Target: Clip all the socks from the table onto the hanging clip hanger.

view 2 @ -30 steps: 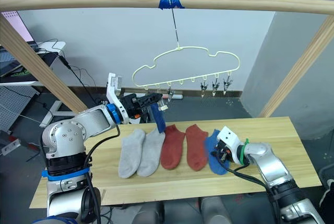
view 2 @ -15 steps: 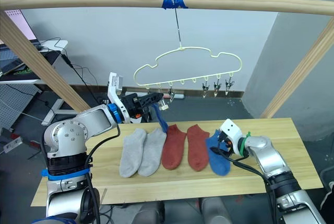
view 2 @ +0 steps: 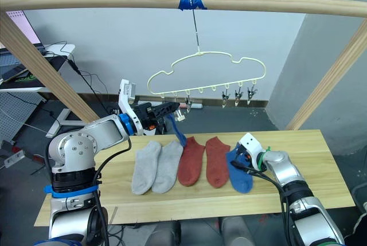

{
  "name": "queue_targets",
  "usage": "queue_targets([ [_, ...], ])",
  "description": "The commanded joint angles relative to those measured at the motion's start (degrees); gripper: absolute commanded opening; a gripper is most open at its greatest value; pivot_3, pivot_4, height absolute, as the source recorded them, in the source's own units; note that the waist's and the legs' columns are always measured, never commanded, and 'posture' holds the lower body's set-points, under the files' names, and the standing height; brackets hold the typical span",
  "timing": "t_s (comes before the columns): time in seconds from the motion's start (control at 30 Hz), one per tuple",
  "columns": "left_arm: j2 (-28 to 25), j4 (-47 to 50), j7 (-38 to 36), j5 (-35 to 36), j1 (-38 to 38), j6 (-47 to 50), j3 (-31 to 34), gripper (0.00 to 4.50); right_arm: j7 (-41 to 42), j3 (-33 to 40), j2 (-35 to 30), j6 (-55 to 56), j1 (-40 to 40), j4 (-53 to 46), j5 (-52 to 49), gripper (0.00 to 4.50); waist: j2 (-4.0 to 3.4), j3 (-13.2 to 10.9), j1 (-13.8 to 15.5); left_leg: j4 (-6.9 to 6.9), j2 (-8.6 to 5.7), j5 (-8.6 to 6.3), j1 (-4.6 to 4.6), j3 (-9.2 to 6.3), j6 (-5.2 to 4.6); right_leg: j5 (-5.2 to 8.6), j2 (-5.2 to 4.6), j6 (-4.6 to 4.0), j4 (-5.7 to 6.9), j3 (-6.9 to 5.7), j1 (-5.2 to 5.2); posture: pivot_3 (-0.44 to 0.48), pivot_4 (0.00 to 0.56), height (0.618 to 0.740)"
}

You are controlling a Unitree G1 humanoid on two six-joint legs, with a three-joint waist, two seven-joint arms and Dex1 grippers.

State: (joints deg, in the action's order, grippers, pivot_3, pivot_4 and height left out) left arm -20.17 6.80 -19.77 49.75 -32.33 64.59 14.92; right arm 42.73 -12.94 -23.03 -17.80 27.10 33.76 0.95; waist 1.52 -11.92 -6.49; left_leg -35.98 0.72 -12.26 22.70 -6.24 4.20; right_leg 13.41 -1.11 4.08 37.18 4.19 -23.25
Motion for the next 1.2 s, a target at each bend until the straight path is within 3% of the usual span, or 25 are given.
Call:
queue_targets([
  [0.03, -0.5, 1.66, -0.22, 0.52, 0.31, 0.45, -0.33, 0.08, 1.22, 0.25, 0.41, -2.08, -0.57, 0.51, -0.33, 4.47, 0.0, 0.01, 0.0, 0.0, 0.0, 0.0, -0.02, 0.0, 0.0, 0.0, 0.0, 0.0, 0.01, 0.0, 0.01, -0.065, 0.165, 0.74],
  [0.17, -0.17, 1.82, 0.11, 0.66, 0.27, 0.39, -0.19, 0.08, 4.21, -0.9, -0.85, -3.92, -2.63, -0.94, 0.17, 4.47, 0.01, 0.05, 0.09, 0.0, 0.0, 0.0, -0.03, -0.01, 0.0, 0.0, 0.01, 0.0, 0.0, -0.01, 0.04, -0.064, 0.166, 0.74],
  [0.27, 0.14, 1.67, 0.34, 0.64, 0.05, 0.17, -0.19, 0.08, 2.19, -1.73, -1.67, 0.86, -3.03, -0.56, 2.74, 3.92, 0.02, 0.06, 0.11, 0.01, 0.0, 0.0, -0.02, -0.01, 0.0, 0.0, 0.0, 0.0, -0.04, -0.01, 0.04, -0.066, 0.166, 0.74],
  [0.63, -0.41, 0.87, -0.22, -0.54, -0.41, -1.3, -1.26, 0.08, 0.86, -0.28, -2.32, 3.48, -4.01, -0.18, 3.43, 0.16, 0.02, 0.05, 0.1, 0.0, 0.0, 0.0, -0.03, 0.0, 0.0, 0.0, 0.01, 0.0, -0.02, 0.0, 0.05, -0.073, 0.171, 0.74],
  [0.73, -0.07, 0.8, 0.02, -0.33, -0.44, -1.25, -1.13, 0.08, 1.85, 0.43, -3.4, 3.94, -5.85, -5.13, 2.48, 0.07, 0.01, 0.05, 0.24, 0.0, 0.0, 0.0, -0.02, 0.0, 0.0, 0.0, 0.0, 0.0, -0.03, 0.0, 0.05, -0.07, 0.172, 0.74],
  [0.97, -0.12, 0.51, 0.41, 0.19, -0.59, -0.5, -0.67, 0.08, 10.22, 1.11, -7.26, -6.22, -11.96, -31.99, -4.98, 0.07, -0.05, 0.01, 0.19, 0.02, 0.02, -0.01, 0.02, 0.0, 0.0, 0.01, 0.02, 0.01, -0.05, 0.0, -0.02, -0.078, 0.177, 0.74],
  [1.07, 1.57, -0.12, 2.11, 2.93, -1.5, 1.31, 1.54, 0.08, 10.72, -0.11, -8.27, -10.19, -11.51, -45.32, -6.29, 0.07, -0.05, 0.01, 0.25, 0.01, 0.01, 0.0, 0.01, -0.03, 0.0, 0.01, 0.02, 0.01, -0.01, -0.02, -0.02, -0.081, 0.179, 0.74],
  [1.2, 3.59, -1.83, 5.14, 6.24, -3.18, 4.12, 4.79, 0.08, 7.73, -2.84, -6.13, -11.51, -7.85, -50.33, -4.22, 0.07, -0.04, 0.01, 0.29, -0.01, 0.01, 0.0, 0.03, -0.02, 0.0, 0.0, 0.02, 0.03, -0.05, -0.02, -0.02, -0.081, 0.179, 0.74],
])
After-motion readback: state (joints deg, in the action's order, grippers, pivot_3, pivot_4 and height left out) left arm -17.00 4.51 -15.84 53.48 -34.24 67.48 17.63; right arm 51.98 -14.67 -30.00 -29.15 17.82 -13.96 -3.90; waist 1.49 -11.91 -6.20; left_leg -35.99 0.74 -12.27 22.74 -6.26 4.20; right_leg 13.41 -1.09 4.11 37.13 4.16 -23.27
